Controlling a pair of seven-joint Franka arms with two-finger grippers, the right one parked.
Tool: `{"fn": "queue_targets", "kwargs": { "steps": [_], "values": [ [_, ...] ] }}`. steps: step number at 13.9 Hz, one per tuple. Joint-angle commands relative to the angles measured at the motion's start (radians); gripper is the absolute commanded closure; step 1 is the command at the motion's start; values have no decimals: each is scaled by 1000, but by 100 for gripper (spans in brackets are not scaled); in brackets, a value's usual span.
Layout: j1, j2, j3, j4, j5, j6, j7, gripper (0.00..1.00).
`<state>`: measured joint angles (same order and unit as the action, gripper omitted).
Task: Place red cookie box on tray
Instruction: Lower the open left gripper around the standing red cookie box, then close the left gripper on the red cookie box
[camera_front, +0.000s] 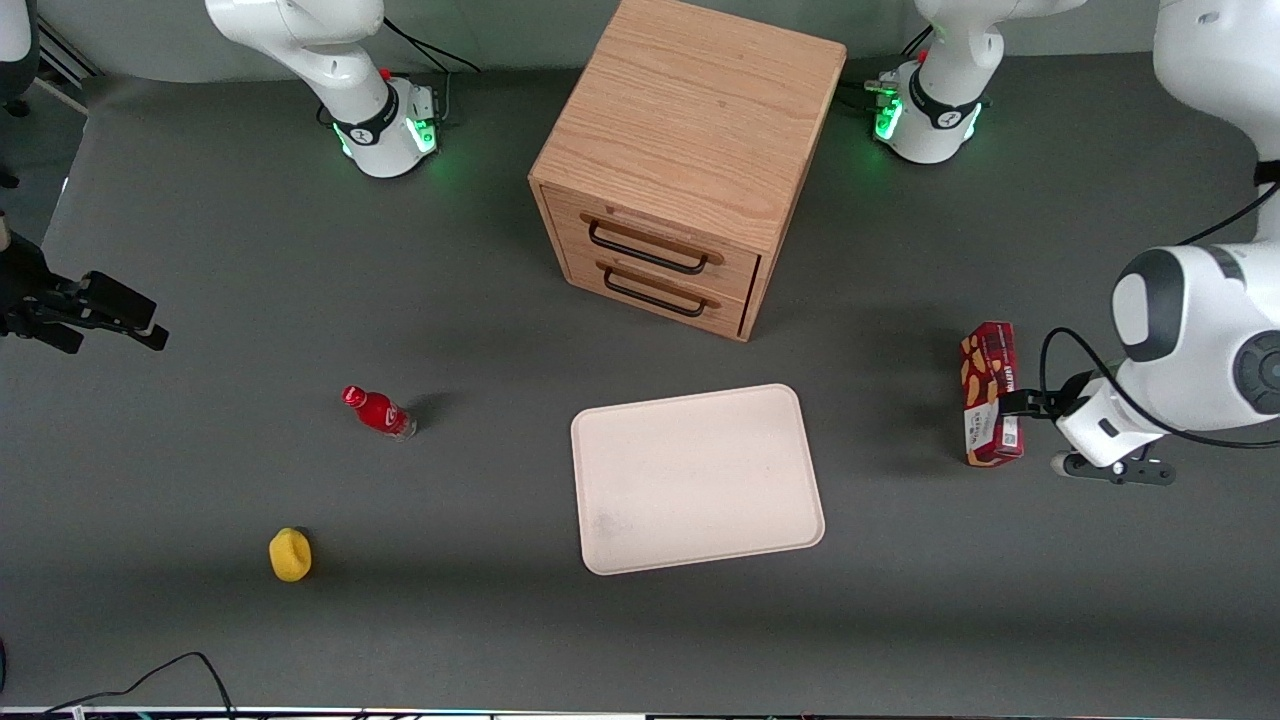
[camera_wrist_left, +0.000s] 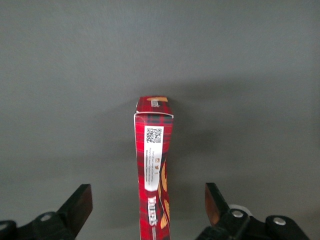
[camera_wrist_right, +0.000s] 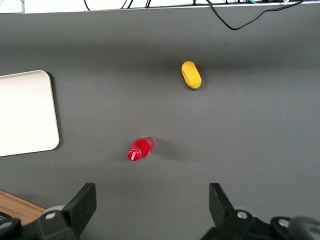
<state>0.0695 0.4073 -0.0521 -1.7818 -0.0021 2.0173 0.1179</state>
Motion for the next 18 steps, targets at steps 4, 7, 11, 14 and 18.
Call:
{"fn": "queue_targets", "kwargs": {
  "steps": [4,7,11,14,18],
  "values": [
    [-7,-18,0,-129,8,100,-1,3],
    [-7,-50,0,-201,14,148,-1,16],
    [1,-94,0,-310,25,258,5,45],
    [-11,-85,0,-295,46,244,0,100],
    [-40,-7,-2,-51,48,9,-7,100]
  ]
}}
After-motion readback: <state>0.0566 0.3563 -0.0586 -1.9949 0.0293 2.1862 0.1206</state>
